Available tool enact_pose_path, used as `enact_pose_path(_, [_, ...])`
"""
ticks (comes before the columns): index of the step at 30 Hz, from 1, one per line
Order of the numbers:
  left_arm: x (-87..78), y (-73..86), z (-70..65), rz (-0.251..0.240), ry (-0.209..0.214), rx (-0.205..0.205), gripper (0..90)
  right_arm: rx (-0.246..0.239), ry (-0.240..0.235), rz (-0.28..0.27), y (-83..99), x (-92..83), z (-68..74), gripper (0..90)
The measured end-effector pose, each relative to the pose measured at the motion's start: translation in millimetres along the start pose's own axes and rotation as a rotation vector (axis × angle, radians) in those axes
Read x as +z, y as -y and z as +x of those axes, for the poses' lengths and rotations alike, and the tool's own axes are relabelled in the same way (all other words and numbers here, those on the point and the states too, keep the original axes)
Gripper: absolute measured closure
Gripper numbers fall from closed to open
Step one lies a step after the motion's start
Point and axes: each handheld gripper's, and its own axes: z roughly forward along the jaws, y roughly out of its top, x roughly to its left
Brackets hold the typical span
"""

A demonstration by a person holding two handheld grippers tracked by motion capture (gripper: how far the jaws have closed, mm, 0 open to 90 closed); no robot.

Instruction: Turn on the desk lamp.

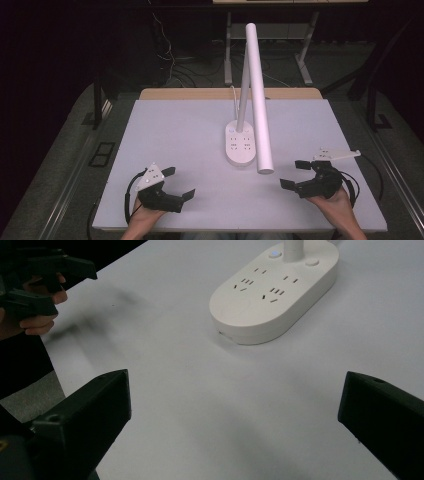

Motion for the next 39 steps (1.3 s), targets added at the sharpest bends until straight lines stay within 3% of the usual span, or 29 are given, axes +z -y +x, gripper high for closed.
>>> enact_pose_path(24, [-1.4, 0.0, 0.9, -0.007, 0.003, -0.014, 0.0, -0.03, -0.013, 0.039, -35.2, 16.9, -9.3, 0.1])
enact_pose_path(39, [-1.8, 0.1, 1.2, -0.011, 0.004, -0.017, 0.0, -0.05, -0.021, 0.049, -60.3, 29.0, -7.5, 0.2])
